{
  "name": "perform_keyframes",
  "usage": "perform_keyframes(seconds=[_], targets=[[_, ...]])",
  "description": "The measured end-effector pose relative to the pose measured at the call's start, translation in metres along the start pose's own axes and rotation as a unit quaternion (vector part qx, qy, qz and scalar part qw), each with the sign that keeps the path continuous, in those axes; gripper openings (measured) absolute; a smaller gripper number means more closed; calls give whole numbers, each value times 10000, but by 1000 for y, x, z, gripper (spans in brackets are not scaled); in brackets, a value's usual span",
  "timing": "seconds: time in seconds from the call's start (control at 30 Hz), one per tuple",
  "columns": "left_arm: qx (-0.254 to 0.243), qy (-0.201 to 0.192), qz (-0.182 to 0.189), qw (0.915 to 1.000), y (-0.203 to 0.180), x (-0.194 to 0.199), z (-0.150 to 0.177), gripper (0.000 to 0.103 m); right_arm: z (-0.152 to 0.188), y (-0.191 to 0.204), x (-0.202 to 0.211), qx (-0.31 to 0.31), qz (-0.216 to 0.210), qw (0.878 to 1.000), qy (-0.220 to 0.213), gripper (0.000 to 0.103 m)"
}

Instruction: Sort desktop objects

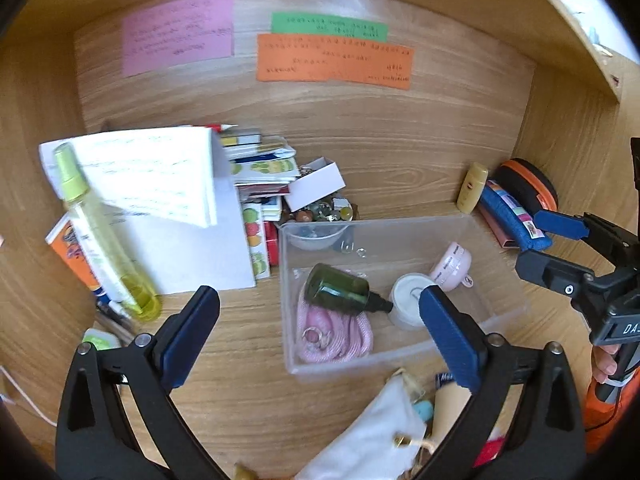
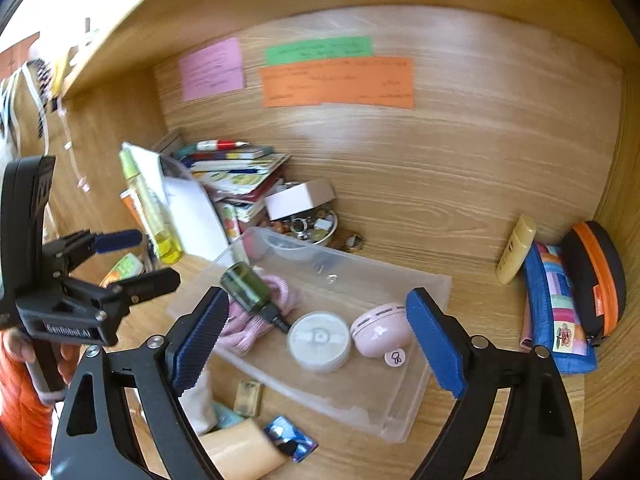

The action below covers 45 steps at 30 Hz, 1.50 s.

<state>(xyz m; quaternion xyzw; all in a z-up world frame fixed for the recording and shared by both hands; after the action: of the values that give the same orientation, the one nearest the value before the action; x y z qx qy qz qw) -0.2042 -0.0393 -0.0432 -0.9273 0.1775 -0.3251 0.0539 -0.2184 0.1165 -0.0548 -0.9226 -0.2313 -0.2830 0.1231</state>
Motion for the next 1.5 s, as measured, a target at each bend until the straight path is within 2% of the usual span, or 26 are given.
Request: perform_keyframes(seconds=[0.23, 0.43, 0.63, 0.8, 1.0, 1.27, 1.3, 1.37, 1.43, 1.5], targets=[[19, -40, -145, 9999, 20, 26, 31, 101, 25, 22, 20, 232, 80, 9997, -65, 91], [259, 227, -281, 9990, 46, 38, 76, 101, 62, 29, 30, 335, 270, 9991, 26, 93], [556, 640, -505, 9951, 74, 41, 130, 101, 112, 23, 29, 269, 488, 9975, 426, 95], [766, 848, -652, 9913, 85, 35, 163, 101, 145, 25, 26, 165, 489, 9953, 817, 95], [713, 981, -750, 9898, 81, 26, 181, 101, 175, 41, 21, 18, 210, 9917, 1269, 95], [605, 861, -907, 9903, 83, 29, 182, 101, 187, 57, 24, 104, 42, 9925, 1219, 94], [615, 830, -914, 9904, 83, 30, 182, 101, 187, 57, 24, 48, 3, 9928, 1195, 92], [591, 794, -937, 9907, 83, 32, 182, 100, 186, 58, 24, -19, -96, 9928, 1197, 83], [565, 810, -928, 9908, 82, 31, 182, 89, 187, 60, 22, -20, -186, 9920, 1245, 64], [570, 877, -858, 9908, 79, 29, 185, 80, 187, 62, 21, 8, -250, 9916, 1273, 51]])
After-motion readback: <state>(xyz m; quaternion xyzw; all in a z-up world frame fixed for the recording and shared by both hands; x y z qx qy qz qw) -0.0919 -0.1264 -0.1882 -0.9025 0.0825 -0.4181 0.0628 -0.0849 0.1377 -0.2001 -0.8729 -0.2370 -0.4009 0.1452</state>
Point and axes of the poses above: each gripper's, at about its wrist camera, not at the fingertips, and x roughly against the way its jaws point, y to its left, z to its underside, the point moved 10 cm from there along -x, roughly the way its jaws point, and after that the axes turned 15 degrees about z, right-handed, at the moved point
